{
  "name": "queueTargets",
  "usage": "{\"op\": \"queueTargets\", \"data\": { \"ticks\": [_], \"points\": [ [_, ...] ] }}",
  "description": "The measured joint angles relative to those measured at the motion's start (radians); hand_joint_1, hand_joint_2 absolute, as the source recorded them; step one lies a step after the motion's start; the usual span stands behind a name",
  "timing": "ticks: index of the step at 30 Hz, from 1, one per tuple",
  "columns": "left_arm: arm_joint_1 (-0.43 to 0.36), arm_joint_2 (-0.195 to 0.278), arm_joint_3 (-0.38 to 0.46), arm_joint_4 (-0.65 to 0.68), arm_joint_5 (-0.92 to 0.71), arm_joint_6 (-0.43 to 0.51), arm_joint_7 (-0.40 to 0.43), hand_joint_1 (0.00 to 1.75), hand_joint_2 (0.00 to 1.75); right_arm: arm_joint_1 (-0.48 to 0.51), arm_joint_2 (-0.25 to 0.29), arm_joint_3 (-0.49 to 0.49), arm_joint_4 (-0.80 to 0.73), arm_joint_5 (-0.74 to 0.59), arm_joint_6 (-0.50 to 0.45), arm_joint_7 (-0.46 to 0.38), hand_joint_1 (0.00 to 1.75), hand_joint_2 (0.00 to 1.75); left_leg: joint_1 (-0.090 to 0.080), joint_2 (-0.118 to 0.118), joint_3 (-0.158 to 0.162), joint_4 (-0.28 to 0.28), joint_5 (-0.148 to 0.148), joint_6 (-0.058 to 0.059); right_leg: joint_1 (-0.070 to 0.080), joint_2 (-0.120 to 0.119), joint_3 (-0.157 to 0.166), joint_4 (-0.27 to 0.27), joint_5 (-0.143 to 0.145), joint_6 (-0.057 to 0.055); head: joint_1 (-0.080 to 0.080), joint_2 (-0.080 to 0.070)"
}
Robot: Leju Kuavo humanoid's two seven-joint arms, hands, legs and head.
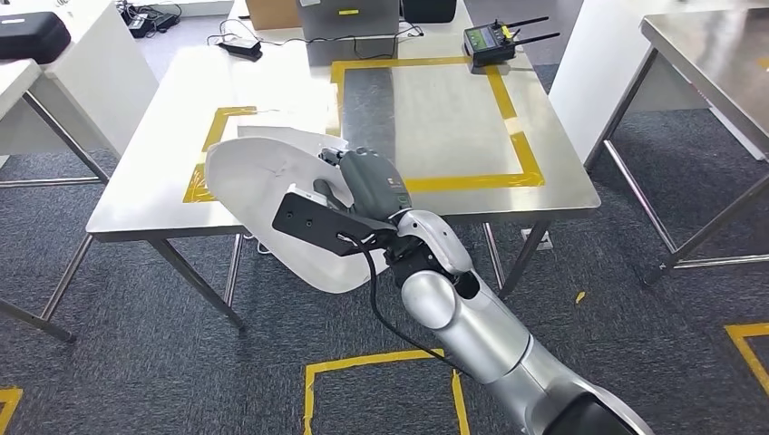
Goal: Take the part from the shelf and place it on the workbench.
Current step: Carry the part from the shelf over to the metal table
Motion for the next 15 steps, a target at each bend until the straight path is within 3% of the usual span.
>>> {"op": "queueTargets", "data": {
  "ticks": [2,3,4,6,8,9,10,12,14,15],
  "points": [
    [0.001,0.000,0.001,0.000,-0.001,0.000,0.001,0.00,1.75,0.000,0.000,0.000,0.006,0.000,0.000,0.003,1.75,1.75,0.003,0.001,-0.073,0.056,-0.050,-0.005,-0.001,0.002,0.023,0.000,-0.022,0.001,0.000,0.000],
    [0.001,0.000,0.002,0.000,-0.001,0.000,0.002,0.00,1.75,0.001,0.000,0.000,0.010,0.000,0.000,0.004,1.75,1.75,0.004,0.002,-0.091,0.045,-0.054,-0.006,-0.002,0.003,0.038,0.000,-0.036,0.002,0.000,0.000],
    [0.001,0.001,0.002,0.000,-0.002,0.000,0.002,0.00,1.75,0.001,0.000,0.000,0.013,0.000,0.000,0.004,1.75,1.75,0.005,0.003,-0.095,0.009,-0.031,-0.006,-0.003,0.003,0.056,0.000,-0.049,0.004,0.000,0.000],
    [0.003,0.002,0.002,0.001,-0.005,0.000,0.003,0.00,1.75,-0.001,0.000,0.000,0.020,-0.001,-0.001,0.005,1.75,1.75,0.006,0.008,-0.086,-0.109,0.090,-0.004,-0.005,0.004,0.088,0.003,-0.078,0.011,-0.001,0.000],
    [0.003,0.002,0.002,0.002,-0.007,0.000,0.004,0.00,1.75,-0.002,0.000,0.000,0.026,-0.001,-0.001,0.005,1.75,1.75,0.005,0.014,-0.076,-0.184,0.179,0.007,-0.002,0.006,0.104,0.002,-0.101,0.023,-0.004,0.000],
    [0.003,0.002,0.003,0.002,-0.008,0.000,0.005,0.00,1.75,-0.003,0.001,0.000,0.029,-0.002,-0.002,0.006,1.75,1.75,0.004,0.015,-0.074,-0.197,0.191,0.015,0.000,0.007,0.109,0.004,-0.105,0.030,-0.004,0.000],
    [0.002,0.002,0.003,0.002,-0.008,0.000,0.005,0.00,1.75,-0.005,0.001,0.000,0.030,-0.002,-0.002,0.006,1.75,1.75,0.003,0.014,-0.067,-0.196,0.185,0.023,0.001,0.008,0.110,0.004,-0.106,0.036,-0.003,0.000],
    [0.001,0.002,0.003,0.002,-0.008,0.000,0.004,0.00,1.75,-0.008,0.001,0.000,0.032,-0.004,-0.005,0.007,1.75,1.75,0.005,0.012,-0.051,-0.203,0.178,0.036,0.000,0.005,0.098,0.042,-0.098,0.045,0.000,0.000],
    [0.001,0.002,0.003,0.002,-0.008,0.000,0.003,0.00,1.75,-0.011,0.001,-0.001,0.039,-0.006,-0.008,0.008,1.75,1.75,0.006,0.010,-0.031,-0.207,0.164,0.047,-0.001,0.001,0.034,0.144,-0.110,0.053,0.001,0.000],
    [0.001,0.001,0.003,0.002,-0.008,0.000,0.003,0.00,1.75,-0.013,0.001,-0.002,0.045,-0.007,-0.010,0.010,1.75,1.75,0.005,0.010,-0.022,-0.208,0.154,0.050,-0.001,0.001,-0.011,0.204,-0.131,0.057,0.001,0.000]
  ]
}}
